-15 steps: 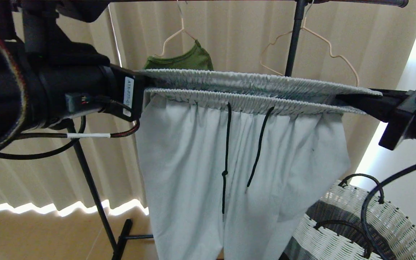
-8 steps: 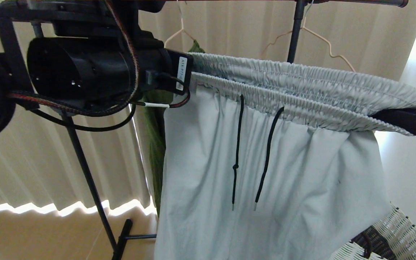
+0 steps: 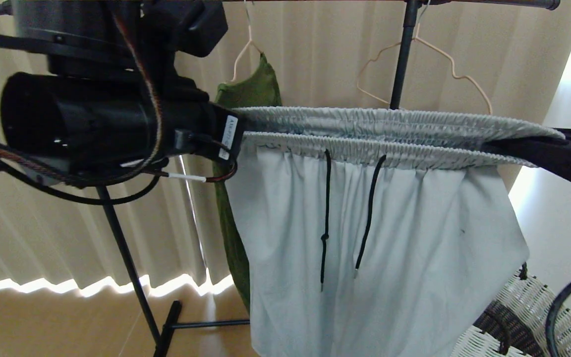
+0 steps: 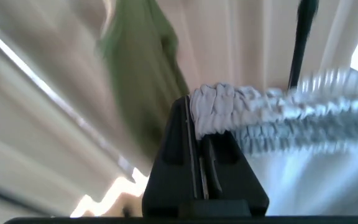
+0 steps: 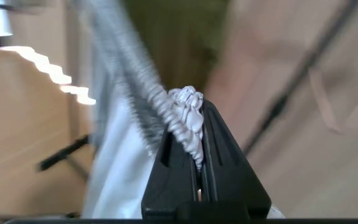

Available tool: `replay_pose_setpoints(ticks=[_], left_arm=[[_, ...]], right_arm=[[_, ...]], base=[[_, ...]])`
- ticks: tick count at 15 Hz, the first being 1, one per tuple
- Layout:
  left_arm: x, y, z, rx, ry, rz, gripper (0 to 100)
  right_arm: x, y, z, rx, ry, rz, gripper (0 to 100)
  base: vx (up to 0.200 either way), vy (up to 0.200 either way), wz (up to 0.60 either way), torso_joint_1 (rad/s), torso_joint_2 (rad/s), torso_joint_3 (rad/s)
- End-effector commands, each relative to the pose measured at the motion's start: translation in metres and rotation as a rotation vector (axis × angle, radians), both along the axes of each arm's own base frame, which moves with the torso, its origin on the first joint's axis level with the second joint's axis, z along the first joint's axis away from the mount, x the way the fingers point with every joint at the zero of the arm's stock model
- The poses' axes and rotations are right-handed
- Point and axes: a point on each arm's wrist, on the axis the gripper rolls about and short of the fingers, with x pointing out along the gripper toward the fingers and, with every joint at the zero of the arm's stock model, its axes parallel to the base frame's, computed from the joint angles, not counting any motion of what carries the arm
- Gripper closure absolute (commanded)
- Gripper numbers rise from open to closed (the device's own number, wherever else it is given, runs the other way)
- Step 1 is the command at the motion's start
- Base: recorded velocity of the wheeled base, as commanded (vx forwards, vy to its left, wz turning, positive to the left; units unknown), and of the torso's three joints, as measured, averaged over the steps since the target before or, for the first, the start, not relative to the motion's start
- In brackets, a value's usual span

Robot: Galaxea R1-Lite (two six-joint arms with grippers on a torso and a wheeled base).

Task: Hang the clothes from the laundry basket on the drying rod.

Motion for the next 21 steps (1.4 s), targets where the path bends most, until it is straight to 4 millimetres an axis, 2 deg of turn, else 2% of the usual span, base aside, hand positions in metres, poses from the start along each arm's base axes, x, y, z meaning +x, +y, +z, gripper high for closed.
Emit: replay_pose_setpoints(ticks=[1, 3, 6, 8, 11, 16, 17, 19, 21], left_arm=[[-0.026, 0.025, 0.014, -0.017, -0.009, -0.010, 100], [-0.047, 0.039, 0.006, -0.013, 0.028, -0.084, 100], [-0.071, 0.054, -0.009, -0.022, 0.073, -0.204, 100], [-0.083, 0.059, -0.015, -0.032, 0.093, -0.287, 100], [-0.098, 0.055, -0.020, -0.038, 0.108, -0.397, 100], [-0.097, 0.053, -0.020, -0.030, 0.100, -0.397, 100], [-0.094, 0.053, -0.013, -0.025, 0.061, -0.380, 100], [-0.081, 0.052, -0.004, 0.015, 0.007, -0.303, 100], [-0.045, 0.039, 0.020, 0.004, -0.124, -0.142, 100]], right_arm=[[0.029, 0.007, -0.006, -0.007, 0.014, -0.044, 100], [0.054, 0.016, -0.007, 0.016, -0.028, -0.063, 100], [0.080, 0.028, -0.005, 0.042, -0.077, -0.058, 100], [0.091, 0.034, -0.005, 0.056, -0.101, -0.053, 100], [0.099, 0.039, -0.006, 0.066, -0.121, -0.048, 100], [0.097, 0.037, -0.004, 0.067, -0.126, -0.058, 100], [0.094, 0.034, -0.001, 0.069, -0.135, -0.064, 100], [0.087, 0.030, 0.006, 0.075, -0.150, -0.070, 100], [0.066, 0.012, 0.020, 0.066, -0.137, -0.102, 100]], base=[[0.000, 0.000, 0.00, 0.000, 0.00, 0.000], [0.000, 0.000, 0.00, 0.000, 0.00, 0.000], [0.000, 0.000, 0.00, 0.000, 0.00, 0.000], [0.000, 0.000, 0.00, 0.000, 0.00, 0.000], [0.000, 0.000, 0.00, 0.000, 0.00, 0.000], [0.000, 0.000, 0.00, 0.000, 0.00, 0.000], [0.000, 0.000, 0.00, 0.000, 0.00, 0.000], [0.000, 0.000, 0.00, 0.000, 0.00, 0.000], [0.000, 0.000, 0.00, 0.000, 0.00, 0.000]])
